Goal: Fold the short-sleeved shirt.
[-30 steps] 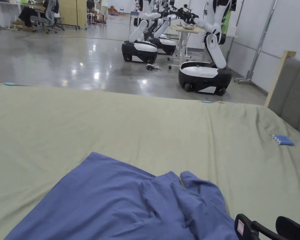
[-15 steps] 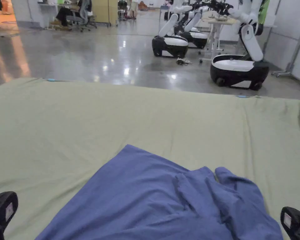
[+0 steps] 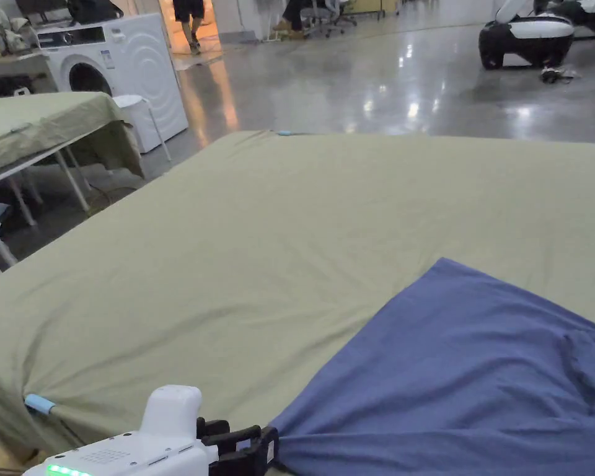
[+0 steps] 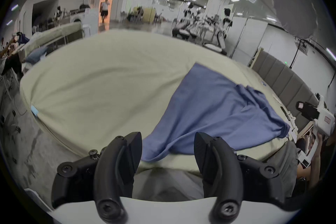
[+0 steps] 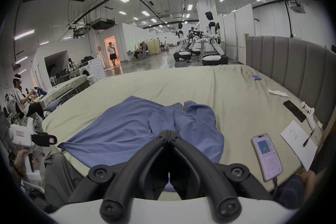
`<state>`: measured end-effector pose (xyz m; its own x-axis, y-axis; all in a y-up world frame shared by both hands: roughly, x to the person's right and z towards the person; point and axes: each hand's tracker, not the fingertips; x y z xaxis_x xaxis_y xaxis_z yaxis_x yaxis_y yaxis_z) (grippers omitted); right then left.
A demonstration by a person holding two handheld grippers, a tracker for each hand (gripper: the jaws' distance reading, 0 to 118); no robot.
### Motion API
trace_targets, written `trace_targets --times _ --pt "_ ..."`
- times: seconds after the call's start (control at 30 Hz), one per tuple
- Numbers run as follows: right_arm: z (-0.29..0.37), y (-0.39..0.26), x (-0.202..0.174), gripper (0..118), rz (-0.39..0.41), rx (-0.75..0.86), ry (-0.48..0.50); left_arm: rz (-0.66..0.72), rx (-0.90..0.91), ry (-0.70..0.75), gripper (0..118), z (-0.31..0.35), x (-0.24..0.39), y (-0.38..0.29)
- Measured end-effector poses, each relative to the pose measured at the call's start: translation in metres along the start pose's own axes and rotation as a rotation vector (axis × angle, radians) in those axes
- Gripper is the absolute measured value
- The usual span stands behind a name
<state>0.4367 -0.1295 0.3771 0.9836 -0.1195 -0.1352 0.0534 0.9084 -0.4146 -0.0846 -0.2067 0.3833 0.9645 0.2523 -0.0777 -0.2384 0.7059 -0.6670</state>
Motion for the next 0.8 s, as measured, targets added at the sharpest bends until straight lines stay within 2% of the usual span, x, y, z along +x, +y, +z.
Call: trace_targets --times 0.17,0.3,0.33,0.4,0.43,0.53,0.57,0.63,0.67,0.73,0.8 --pt "0.005 -0.002 -0.003 0 0.009 -0.012 -0.013 0.023 -0.104 0.016 57 -0.033 -0.006 0.004" --pt "0.009 -0.001 0.004 0 -0.006 -0.019 -0.044 -0.093 -0.165 0.058 46 -0.043 0.007 0.007" --pt "0.010 0.000 0.006 0 -0.014 -0.021 -0.053 -0.110 -0.171 0.063 43 -0.044 0.009 0.009" --pt "0.011 0.002 0.012 0 -0.032 -0.026 -0.070 -0.138 -0.151 0.084 16 -0.040 0.018 0.010" --pt "0.012 0.003 0.015 0 -0.037 -0.028 -0.084 -0.129 -0.144 0.057 15 -0.040 0.027 0.008" --pt "0.011 0.006 0.029 2 -0.030 -0.015 -0.178 -0.258 -0.185 0.123 13 -0.054 0.042 0.000" --pt "0.010 0.006 0.035 21 -0.030 -0.014 -0.188 -0.257 -0.191 0.130 13 -0.055 0.044 -0.001" --pt "0.002 0.007 0.060 85 -0.078 -0.077 -0.208 -0.269 -0.192 0.136 13 -0.053 0.052 -0.001" --pt "-0.005 0.008 0.071 92 -0.105 -0.117 -0.207 -0.273 -0.191 0.138 13 -0.050 0.053 0.001" --pt "-0.019 0.008 0.093 91 -0.176 -0.121 -0.203 -0.272 -0.193 0.140 13 -0.050 0.057 0.000" --pt "-0.040 0.015 0.105 91 -0.276 -0.217 -0.169 -0.266 -0.194 0.137 13 -0.048 0.057 0.002"
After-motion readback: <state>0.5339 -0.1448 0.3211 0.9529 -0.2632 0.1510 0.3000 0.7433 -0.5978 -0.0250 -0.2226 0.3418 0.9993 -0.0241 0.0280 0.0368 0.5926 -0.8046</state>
